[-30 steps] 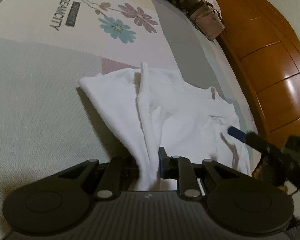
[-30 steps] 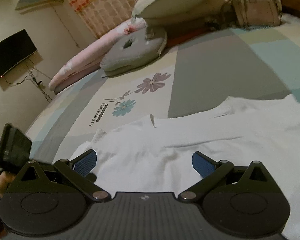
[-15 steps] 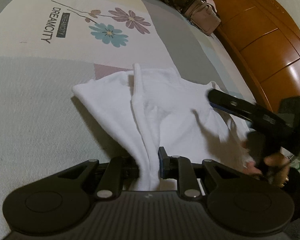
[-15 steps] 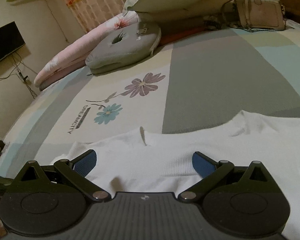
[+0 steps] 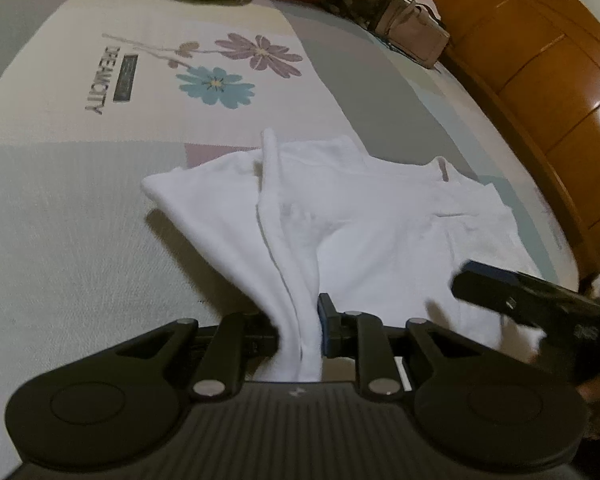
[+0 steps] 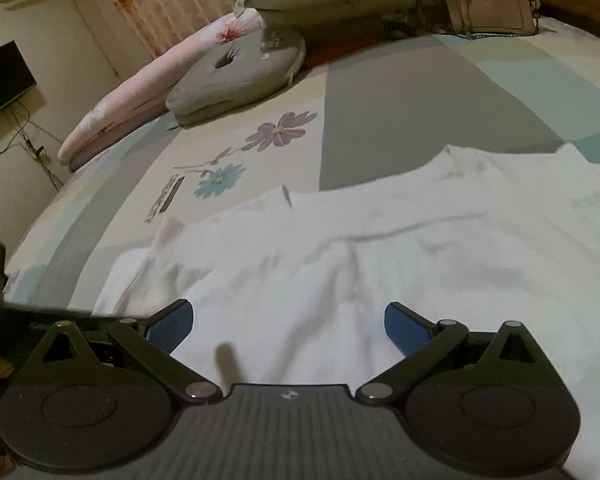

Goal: Fold clothes
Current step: 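Close the left gripper on the folded T-shirt side and hold it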

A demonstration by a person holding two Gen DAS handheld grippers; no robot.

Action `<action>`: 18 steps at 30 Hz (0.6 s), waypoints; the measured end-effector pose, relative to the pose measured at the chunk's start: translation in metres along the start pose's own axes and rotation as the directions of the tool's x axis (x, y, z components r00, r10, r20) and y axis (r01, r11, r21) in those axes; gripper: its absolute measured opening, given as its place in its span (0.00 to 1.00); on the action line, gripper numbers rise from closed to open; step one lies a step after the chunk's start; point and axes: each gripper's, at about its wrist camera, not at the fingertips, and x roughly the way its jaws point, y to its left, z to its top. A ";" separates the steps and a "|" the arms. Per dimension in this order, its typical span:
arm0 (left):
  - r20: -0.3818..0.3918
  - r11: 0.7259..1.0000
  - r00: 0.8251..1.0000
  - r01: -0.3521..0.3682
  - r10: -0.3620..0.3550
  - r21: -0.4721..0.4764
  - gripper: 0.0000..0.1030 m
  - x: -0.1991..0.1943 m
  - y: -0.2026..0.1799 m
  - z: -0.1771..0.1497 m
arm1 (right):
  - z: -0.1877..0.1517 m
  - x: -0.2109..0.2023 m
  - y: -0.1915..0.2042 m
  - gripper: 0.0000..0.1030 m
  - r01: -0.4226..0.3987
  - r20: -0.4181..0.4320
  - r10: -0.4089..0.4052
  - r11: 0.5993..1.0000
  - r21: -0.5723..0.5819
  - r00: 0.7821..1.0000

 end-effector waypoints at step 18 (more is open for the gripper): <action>0.049 0.997 0.996 -0.075 0.075 0.001 0.20 -0.001 -0.013 -0.008 | -0.079 -0.064 0.024 1.00 0.034 -0.074 -0.037 0.999 -0.035 0.997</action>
